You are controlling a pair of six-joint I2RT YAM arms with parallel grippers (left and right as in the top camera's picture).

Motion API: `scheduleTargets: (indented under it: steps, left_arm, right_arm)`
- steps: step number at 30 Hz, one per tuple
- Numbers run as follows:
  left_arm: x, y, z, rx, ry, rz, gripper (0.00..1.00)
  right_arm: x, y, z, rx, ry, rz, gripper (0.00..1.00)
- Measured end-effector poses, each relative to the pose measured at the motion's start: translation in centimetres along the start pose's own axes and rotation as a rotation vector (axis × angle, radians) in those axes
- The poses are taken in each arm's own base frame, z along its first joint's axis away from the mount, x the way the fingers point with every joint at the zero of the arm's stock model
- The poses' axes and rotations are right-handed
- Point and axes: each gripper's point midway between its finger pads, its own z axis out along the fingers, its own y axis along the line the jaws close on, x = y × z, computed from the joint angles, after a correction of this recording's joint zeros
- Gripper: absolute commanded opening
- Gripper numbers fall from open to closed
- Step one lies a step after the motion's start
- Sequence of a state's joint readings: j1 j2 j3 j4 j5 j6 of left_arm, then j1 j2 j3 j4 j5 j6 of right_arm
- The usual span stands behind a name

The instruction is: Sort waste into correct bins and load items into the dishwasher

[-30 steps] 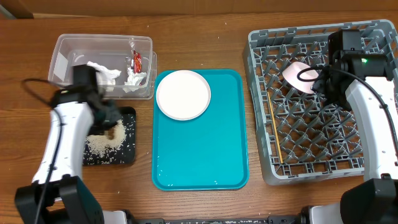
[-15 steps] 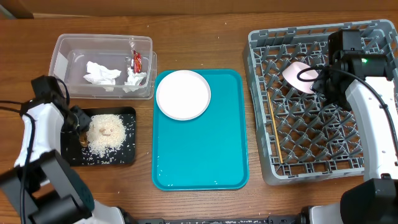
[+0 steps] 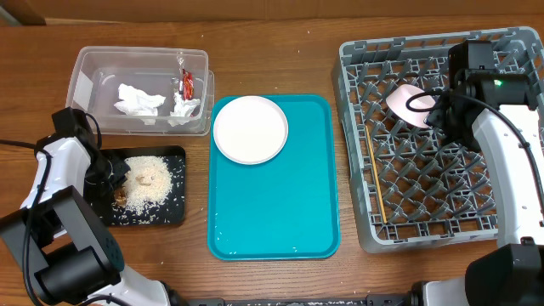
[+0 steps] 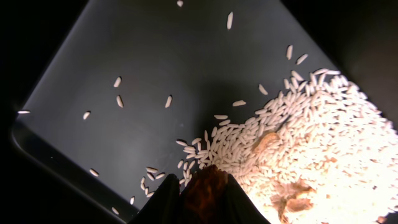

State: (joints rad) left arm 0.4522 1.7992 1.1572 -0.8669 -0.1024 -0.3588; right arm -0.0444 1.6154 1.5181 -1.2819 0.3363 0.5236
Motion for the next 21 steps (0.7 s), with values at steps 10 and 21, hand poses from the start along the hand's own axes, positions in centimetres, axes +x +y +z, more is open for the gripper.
scheduleTargets:
  steps: [10, 21]
  left_arm:
    - [0.2, 0.0, 0.5, -0.006, 0.015, 0.005, 0.35]
    - [1.1, 0.4, 0.4, -0.02, 0.052, 0.024, 0.49]
  right_arm:
    - [0.0, 0.0, 0.0, 0.0, 0.001, -0.001, 0.68]
    - [-0.1, 0.1, 0.0, -0.004, -0.004, -0.007, 0.68]
